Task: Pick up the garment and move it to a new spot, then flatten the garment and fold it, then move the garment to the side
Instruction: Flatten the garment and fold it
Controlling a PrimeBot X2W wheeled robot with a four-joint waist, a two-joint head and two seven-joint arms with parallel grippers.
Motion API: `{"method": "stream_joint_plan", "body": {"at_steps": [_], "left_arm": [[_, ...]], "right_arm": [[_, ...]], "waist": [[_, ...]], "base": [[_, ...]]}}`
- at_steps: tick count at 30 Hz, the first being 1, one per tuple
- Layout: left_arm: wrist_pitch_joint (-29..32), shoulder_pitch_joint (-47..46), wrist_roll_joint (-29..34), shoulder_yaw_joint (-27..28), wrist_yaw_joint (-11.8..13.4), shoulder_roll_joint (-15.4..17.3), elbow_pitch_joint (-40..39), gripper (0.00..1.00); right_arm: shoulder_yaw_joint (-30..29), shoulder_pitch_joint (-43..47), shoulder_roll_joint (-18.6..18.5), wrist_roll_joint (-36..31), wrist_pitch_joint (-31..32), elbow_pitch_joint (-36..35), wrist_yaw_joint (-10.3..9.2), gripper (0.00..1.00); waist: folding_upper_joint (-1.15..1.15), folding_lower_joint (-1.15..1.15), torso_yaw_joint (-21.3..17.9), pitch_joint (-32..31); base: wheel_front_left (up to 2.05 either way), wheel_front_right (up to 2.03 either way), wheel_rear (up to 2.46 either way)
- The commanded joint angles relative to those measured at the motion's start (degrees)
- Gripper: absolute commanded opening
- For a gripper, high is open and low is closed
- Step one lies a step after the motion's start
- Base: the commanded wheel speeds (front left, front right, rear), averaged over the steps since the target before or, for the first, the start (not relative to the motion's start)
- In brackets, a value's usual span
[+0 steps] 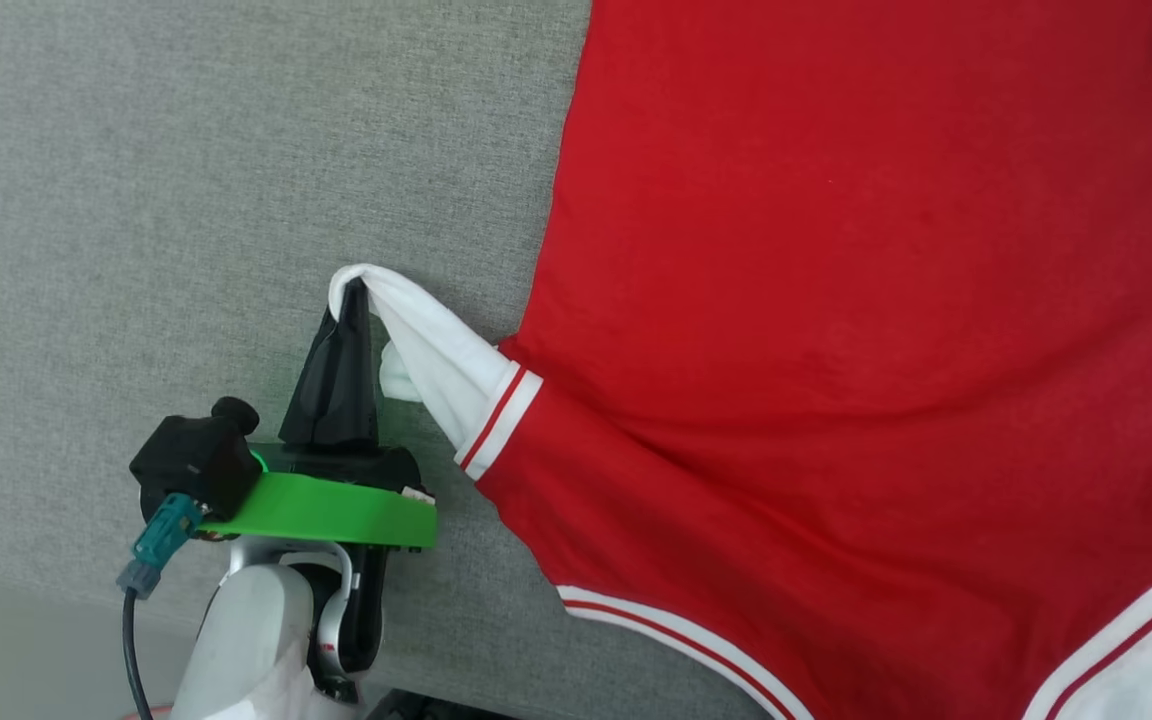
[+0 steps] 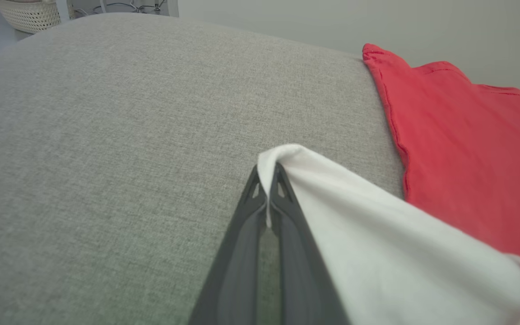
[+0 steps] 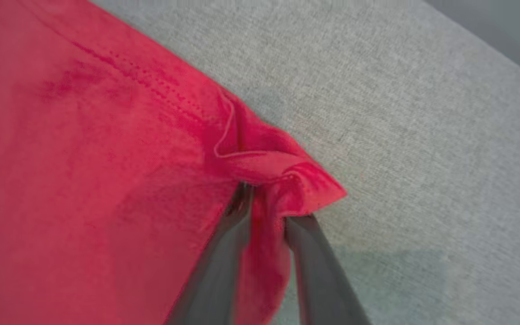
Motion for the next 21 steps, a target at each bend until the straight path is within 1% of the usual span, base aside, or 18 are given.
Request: {"method": "stream_joint_plan", "body": {"at_steps": [1, 4, 6, 9, 15, 21], "left_arm": [[-0.33, -0.86, 0.53, 0.58, -0.40, -0.35, 0.21, 0.00], [-0.33, -0.08, 1.01, 1.29, -0.59, -0.41, 0.81, 0.00], [-0.34, 0.54, 1.36, 1.80, -0.74, -0.44, 1.09, 0.00], [-0.34, 1.70, 1.90, 2.60, -0.92, -0.46, 1.68, 0.00], [-0.34, 4.65, 2.74, 3.76, -1.14, -0.43, 2.34, 0.00], [-0.34, 8.28, 3.24, 5.07, -1.08, 0.76, 2.79, 0.00]], "right_arm": [[2.33, 2.94, 0.72, -0.53, -0.64, 1.77, -0.04, 0.00], [2.49, 3.02, 1.07, 0.35, -5.09, 1.28, -0.04, 0.00], [4.06, 3.32, 0.14, 0.10, -7.58, 0.15, -0.04, 0.00], [5.09, 4.69, -1.11, 1.85, -11.40, -1.10, -0.04, 0.00], [6.22, 10.34, -5.35, 6.23, -18.45, -5.11, -0.04, 0.00], [6.02, 20.15, -10.89, 9.79, -23.97, -9.62, -0.04, 0.00]], "waist": [[0.00, 0.00, -0.68, -1.46], [0.00, 0.00, -1.62, -3.94], [0.00, 0.00, -2.30, -5.79], [0.00, 0.00, -3.47, -9.05], [0.00, 0.00, -5.93, -15.13], [0.00, 0.00, -8.68, -20.26]], "base": [[0.00, 0.00, 0.00], [0.00, 0.00, 0.00], [0.00, 0.00, 0.00], [0.00, 0.00, 0.00], [0.00, 0.00, 0.00], [0.00, 0.00, 0.00]]}}
